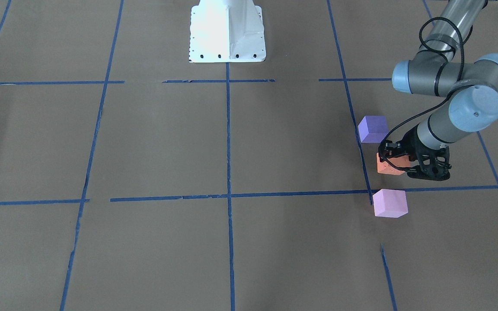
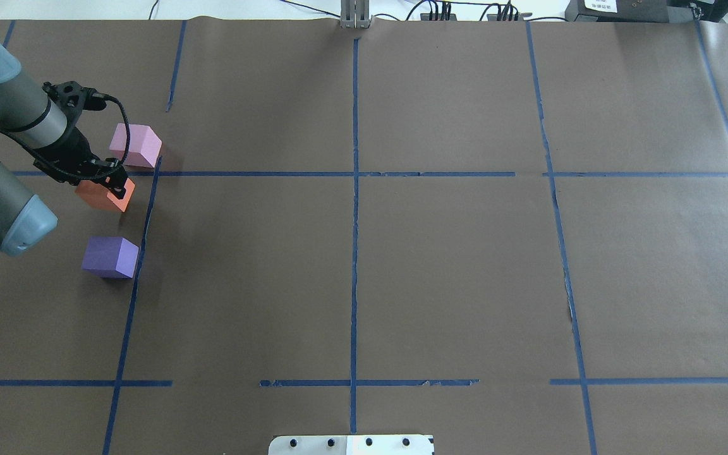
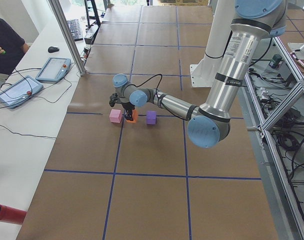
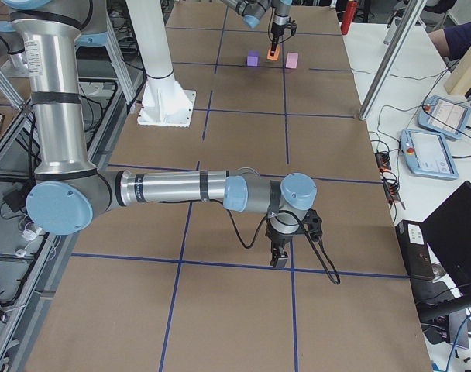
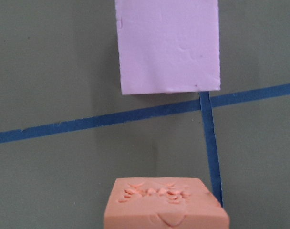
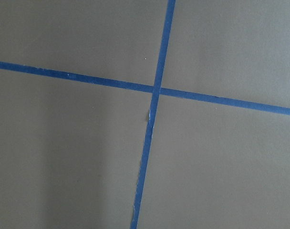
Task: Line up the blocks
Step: 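Lower the orange cube in line below the pink cube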
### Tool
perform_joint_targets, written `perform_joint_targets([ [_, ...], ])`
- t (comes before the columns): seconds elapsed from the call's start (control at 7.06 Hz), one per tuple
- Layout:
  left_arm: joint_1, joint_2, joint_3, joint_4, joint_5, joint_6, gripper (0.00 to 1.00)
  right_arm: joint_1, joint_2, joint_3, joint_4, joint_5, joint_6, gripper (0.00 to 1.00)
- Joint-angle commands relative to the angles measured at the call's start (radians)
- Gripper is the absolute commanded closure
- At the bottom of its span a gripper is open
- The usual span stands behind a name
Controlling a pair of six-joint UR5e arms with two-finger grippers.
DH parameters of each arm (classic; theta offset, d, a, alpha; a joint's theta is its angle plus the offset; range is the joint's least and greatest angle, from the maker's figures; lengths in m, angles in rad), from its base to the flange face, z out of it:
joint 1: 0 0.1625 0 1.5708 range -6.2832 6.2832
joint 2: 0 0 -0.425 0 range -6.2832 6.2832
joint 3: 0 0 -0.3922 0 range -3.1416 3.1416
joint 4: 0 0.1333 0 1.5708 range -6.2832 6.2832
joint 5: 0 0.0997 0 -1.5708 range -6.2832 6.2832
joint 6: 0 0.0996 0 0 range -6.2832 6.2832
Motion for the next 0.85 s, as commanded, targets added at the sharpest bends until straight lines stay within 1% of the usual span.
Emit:
perform_joint_targets([
  [0.0, 0.002, -0.013, 0.035, -0.015, -0.004, -0.010, 0.84, 0.000, 0.000, 0.000, 0.000, 0.000, 0.000, 0.00],
  [0.71, 0.009, -0.026, 0.078, -0.058, -0.025, -0.042, 0.84, 0.000, 0.000, 0.000, 0.000, 0.000, 0.000, 0.00],
])
